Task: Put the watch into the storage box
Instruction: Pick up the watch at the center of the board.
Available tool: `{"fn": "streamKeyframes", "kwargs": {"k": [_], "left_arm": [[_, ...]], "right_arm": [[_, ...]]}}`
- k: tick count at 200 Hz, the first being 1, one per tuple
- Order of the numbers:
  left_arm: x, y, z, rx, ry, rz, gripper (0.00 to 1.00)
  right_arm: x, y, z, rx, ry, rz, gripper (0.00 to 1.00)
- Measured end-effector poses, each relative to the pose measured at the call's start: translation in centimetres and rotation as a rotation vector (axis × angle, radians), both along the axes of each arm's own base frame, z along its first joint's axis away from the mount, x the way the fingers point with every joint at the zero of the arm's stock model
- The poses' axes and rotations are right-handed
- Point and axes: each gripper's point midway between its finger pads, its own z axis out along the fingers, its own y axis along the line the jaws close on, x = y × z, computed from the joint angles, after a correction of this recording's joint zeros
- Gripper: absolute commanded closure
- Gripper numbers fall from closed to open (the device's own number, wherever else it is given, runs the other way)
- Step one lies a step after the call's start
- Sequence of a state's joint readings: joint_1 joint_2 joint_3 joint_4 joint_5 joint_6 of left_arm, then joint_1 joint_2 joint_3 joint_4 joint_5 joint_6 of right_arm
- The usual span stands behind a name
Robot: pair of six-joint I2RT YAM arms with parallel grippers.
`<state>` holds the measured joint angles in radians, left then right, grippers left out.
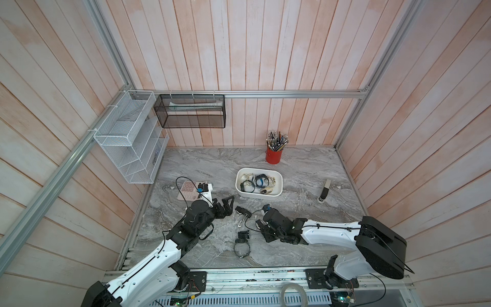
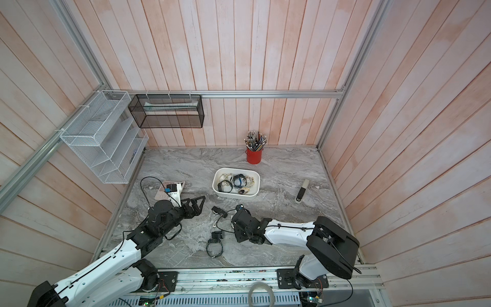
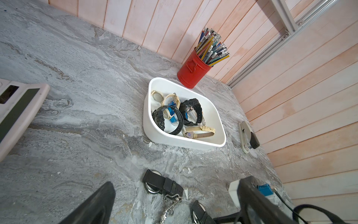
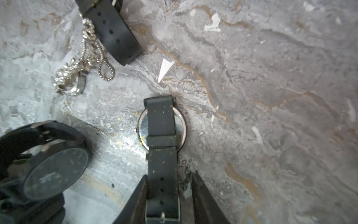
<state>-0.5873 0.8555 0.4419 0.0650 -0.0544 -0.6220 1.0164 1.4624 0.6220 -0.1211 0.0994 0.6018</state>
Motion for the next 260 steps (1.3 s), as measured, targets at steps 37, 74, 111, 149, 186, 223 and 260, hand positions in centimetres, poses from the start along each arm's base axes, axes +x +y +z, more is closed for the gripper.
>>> {"fn": "streamKeyframes", "kwargs": {"k": [37,74,111,149,186,223,260], "left_arm": [[-0.1,0.2,-0.1,0.006,0.005,0.006,0.00],[-0.1,0.2,0.0,0.001,0.004,0.007,0.00],[-0.1,0.2,-0.1,0.003,0.008,0.007,0.00],[-0.1,0.2,-0.2,0.005,0.010,0.007,0.00],[0.0,0.1,-0.4,0.005,0.015,0.006,0.00],[0.1,0.0,-0.3,-0.004,0.012,0.006,0.00],[0.0,0.1,-0.3,-0.021,0.013,0.012,0.00]], "right_arm": [[0.0,0.0,-0.1,-0.008,-0.009,-0.002,0.80],[0.1,-0.1,-0.1,-0.013,-0.014,-0.004,0.84],[0.1,-0.3,0.3,-0.017,-0.026,-0.012,0.86],[0.7,-0.6,3.1,0.035,-0.079,-0.046,0.86],[1.5,-1.3,6.9,0.097,-0.169,-0.092,0.86],[2.8,-2.0,11.6,0.157,-0.278,-0.132,0.86],[6.2,-4.6,15.8,0.186,-0.395,-0.223,0.86]]}}
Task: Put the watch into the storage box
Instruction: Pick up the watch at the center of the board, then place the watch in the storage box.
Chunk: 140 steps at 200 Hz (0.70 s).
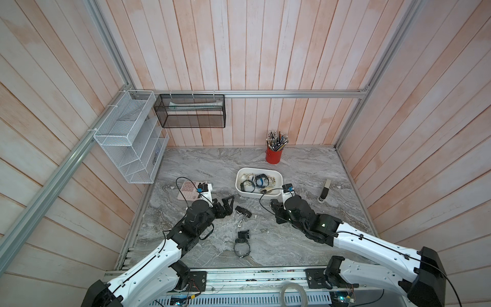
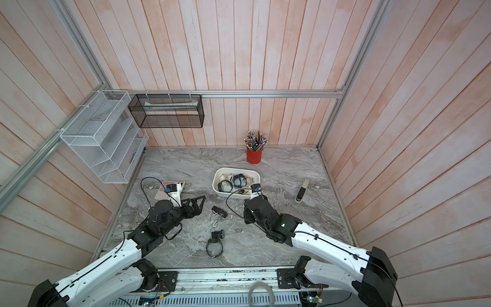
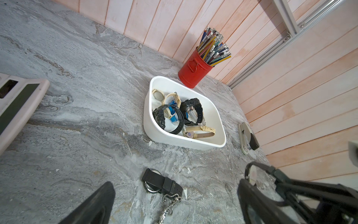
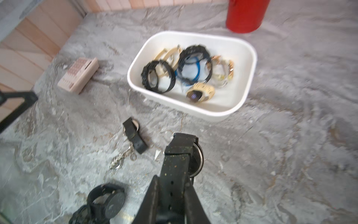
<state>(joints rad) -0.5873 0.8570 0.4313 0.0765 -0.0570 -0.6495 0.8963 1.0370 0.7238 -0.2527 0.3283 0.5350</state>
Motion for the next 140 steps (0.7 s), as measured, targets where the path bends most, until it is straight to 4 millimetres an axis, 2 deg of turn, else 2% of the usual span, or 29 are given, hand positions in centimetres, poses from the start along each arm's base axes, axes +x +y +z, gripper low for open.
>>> {"fn": "streamKeyframes", "kwargs": {"k": [46,75,104,140], "left_arm": [[-0.4,0.2,0.1,-0.018,-0.003,0.005,0.00],[-0.6,0.4,0.7,-0.030,-0.015,0.006,0.00],[-0.8,0.5,0.7,-0.034,-0.017,0.007,0.00],[-1.2,0.8,-0.9,-0.032,0.016,0.013,0.00]], "right_arm": [[5.1,-3.7,2.1,-0.013,-0.101,-0.124,0.86],[8.5,-4.8,1.6,-0.043,-0.119,-0.157,0.86],[11.3,-5.1,0.8,-0.060,-0.117,-0.161,0.86],[12.9,-3.9,-0.6,-0.082,-0.099,-0.115,0.87]]}}
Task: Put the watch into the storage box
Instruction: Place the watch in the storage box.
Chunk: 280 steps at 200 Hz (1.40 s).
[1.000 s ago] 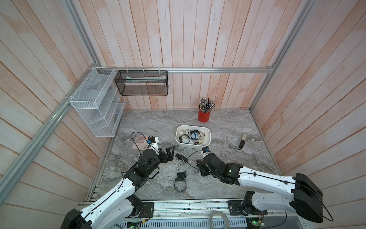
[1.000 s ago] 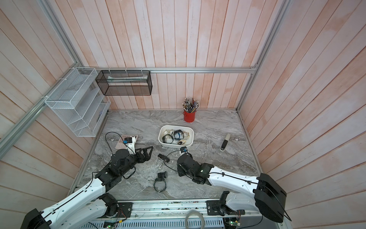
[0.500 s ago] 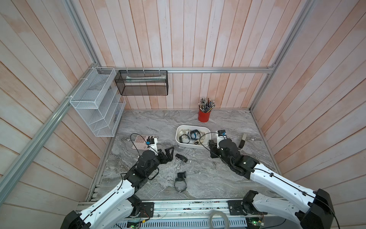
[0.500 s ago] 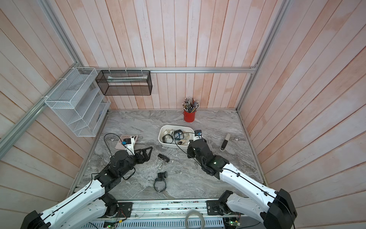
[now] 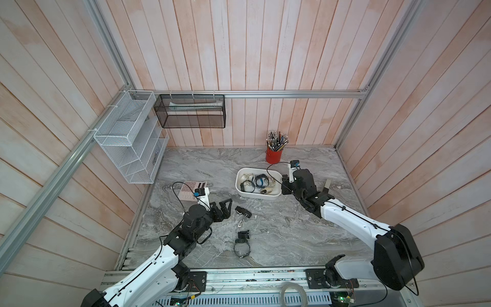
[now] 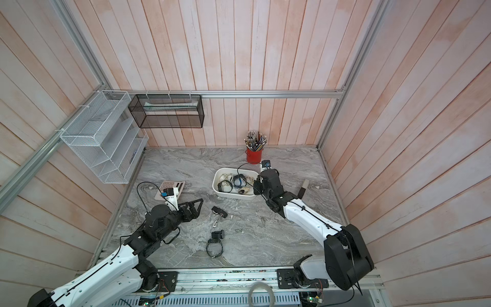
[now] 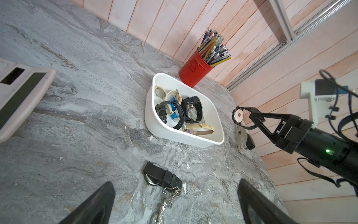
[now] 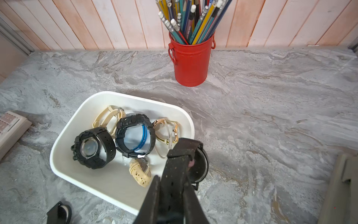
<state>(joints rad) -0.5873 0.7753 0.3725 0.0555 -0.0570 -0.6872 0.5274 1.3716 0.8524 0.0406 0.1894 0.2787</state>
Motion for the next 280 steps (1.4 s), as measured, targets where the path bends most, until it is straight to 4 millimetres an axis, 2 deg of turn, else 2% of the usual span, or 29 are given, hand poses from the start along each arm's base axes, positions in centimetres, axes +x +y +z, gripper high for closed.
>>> {"fn": "streamKeyframes", "kwargs": {"k": [57,144,155,173,188,207,223,241,259,280], "left_arm": [[-0.2,0.1,-0.4,0.004,0.011,0.001,0.00],[-0.5,0.4,-0.4,0.018,0.022,0.000,0.00],[-0.6,0.4,-0.6,0.023,0.028,0.001,0.00],[-0.6,0.5,-0.6,0.027,0.029,0.002,0.01],[-0.6,0.5,-0.6,0.029,0.029,0.001,0.00],[-0.6,0.5,-0.6,0.037,0.030,-0.001,0.00],[-0.5,0.4,-0.3,0.036,0.027,-0.001,0.00],[-0.5,0.4,-0.2,0.036,0.026,-0.002,0.00],[-0.4,0.4,-0.3,0.042,0.030,-0.003,0.00],[-0.3,0.3,-0.7,0.051,0.039,-0.004,0.00]], "right_arm": [[2.3,1.7,-0.5,-0.001,-0.009,0.039,0.86],[4.9,2.4,-6.2,-0.029,0.082,0.053,0.84],[5.1,2.6,-6.6,-0.026,0.093,0.057,0.81],[5.0,2.8,-7.2,-0.021,0.110,0.064,0.71],[4.9,3.0,-7.2,-0.007,0.119,0.067,0.56],[4.9,3.2,-6.8,0.010,0.117,0.069,0.36],[4.8,3.2,-5.8,0.018,0.104,0.072,0.26],[4.6,3.0,-3.4,0.048,0.066,0.067,0.21],[4.1,2.7,-0.1,0.087,0.000,0.063,0.18],[2.3,1.8,3.0,0.141,-0.067,0.056,0.16]]}}
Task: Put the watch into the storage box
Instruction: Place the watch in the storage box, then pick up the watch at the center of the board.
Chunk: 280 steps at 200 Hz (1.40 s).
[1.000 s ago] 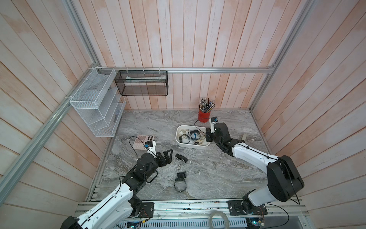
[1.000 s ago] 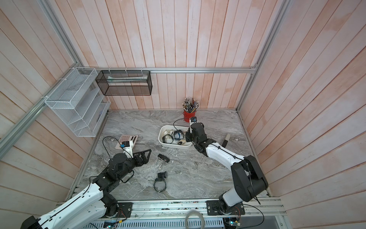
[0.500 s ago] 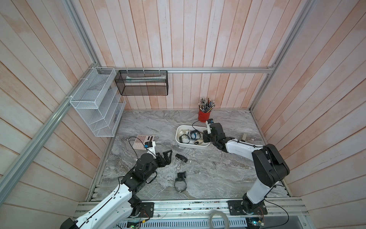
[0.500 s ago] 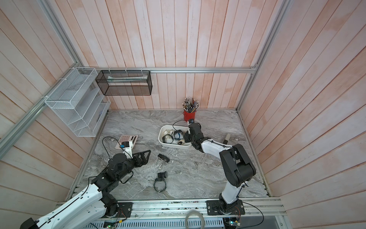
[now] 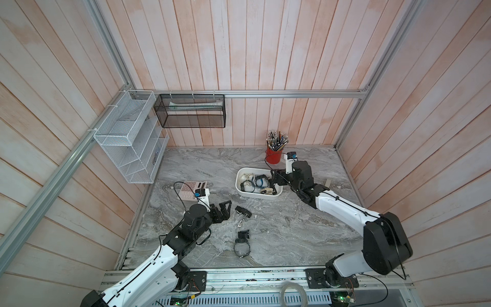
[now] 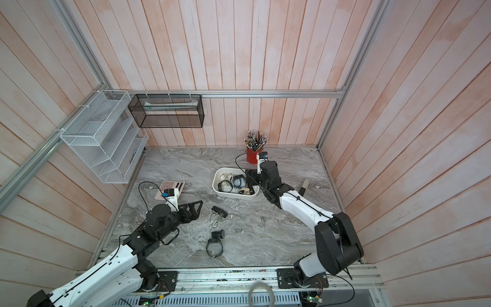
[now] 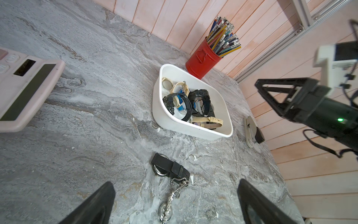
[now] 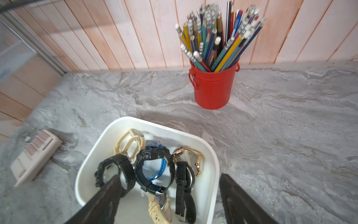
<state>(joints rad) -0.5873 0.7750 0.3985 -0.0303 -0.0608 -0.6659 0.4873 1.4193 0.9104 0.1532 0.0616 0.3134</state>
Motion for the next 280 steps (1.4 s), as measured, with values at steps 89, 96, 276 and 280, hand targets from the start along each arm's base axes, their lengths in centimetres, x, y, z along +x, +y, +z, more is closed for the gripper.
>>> {"fn": "streamKeyframes", "kwargs": {"k": [89,96,276,280], "left_arm": [[-0.6,-0.7,-1.0,-0.006,0.050,-0.044,0.05],[-0.9,-0.7,-0.8,-0.015,0.051,-0.048,0.05],[-15.1,-5.6,-10.1,0.103,0.412,-0.326,0.44],[-15.2,-5.5,-10.3,0.115,0.416,-0.325,0.45]], "right_arm": [[-6.4,-3.4,-2.6,0.095,0.023,-0.043,0.15],[-6.3,-3.4,-2.5,0.098,0.019,-0.044,0.15],[-5.9,-3.6,-2.7,0.109,0.019,-0.075,0.05],[-5.9,-3.6,-2.7,0.110,0.019,-0.075,0.05]]}}
